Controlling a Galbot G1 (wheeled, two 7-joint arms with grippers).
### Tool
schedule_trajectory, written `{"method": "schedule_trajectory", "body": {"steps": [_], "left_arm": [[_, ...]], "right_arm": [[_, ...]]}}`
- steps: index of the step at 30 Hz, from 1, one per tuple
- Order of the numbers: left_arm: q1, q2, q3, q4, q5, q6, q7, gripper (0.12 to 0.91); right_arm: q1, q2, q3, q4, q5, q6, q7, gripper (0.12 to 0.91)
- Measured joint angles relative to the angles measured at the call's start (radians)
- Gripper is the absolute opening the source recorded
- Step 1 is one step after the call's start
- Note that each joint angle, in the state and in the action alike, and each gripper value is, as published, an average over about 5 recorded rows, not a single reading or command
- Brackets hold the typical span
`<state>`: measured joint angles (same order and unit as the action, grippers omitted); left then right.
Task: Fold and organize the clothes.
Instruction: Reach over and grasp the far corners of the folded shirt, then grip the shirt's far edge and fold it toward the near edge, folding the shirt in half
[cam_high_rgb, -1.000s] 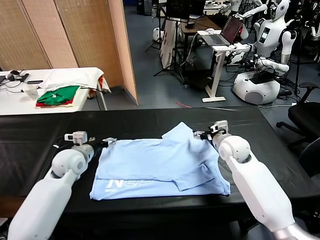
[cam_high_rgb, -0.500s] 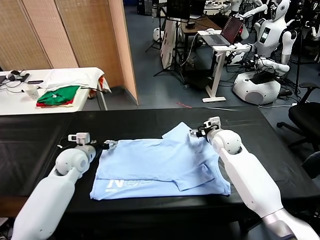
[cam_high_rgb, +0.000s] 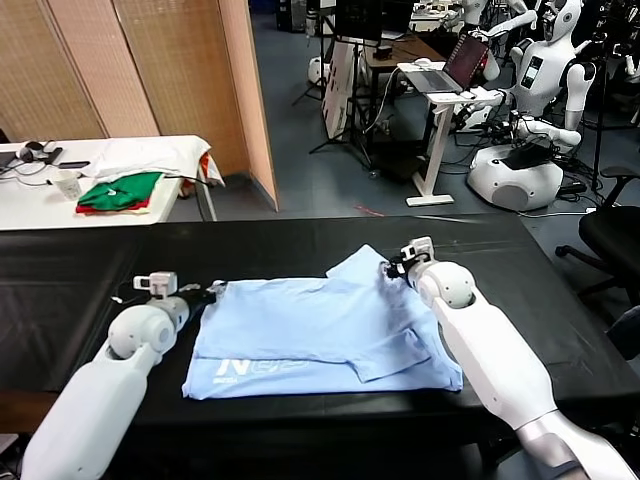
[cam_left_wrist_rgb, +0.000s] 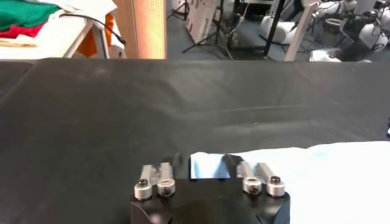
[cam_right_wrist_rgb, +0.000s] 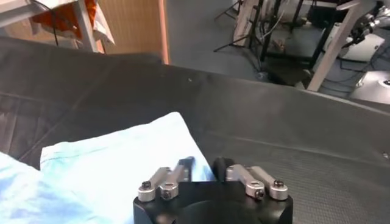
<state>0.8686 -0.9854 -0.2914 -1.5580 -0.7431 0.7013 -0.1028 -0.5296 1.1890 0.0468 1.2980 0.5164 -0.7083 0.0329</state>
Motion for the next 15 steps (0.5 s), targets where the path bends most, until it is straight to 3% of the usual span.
{"method": "schedule_trajectory", "body": {"steps": [6, 15], "left_arm": [[0.01, 0.005, -0.006, -0.021, -0.012, -0.013, 0.0, 0.155], [0.049, 0.047, -0.029, -0.108, -0.035, -0.02, -0.014, 0.148]], "right_arm": [[-0.019, -0.007, 0.016, 0.03, -0.003, 0.039, 0.003, 0.141], [-0.091, -0.052, 0.068, 0.172, -0.025, 0.085, 0.003, 0.141]]}}
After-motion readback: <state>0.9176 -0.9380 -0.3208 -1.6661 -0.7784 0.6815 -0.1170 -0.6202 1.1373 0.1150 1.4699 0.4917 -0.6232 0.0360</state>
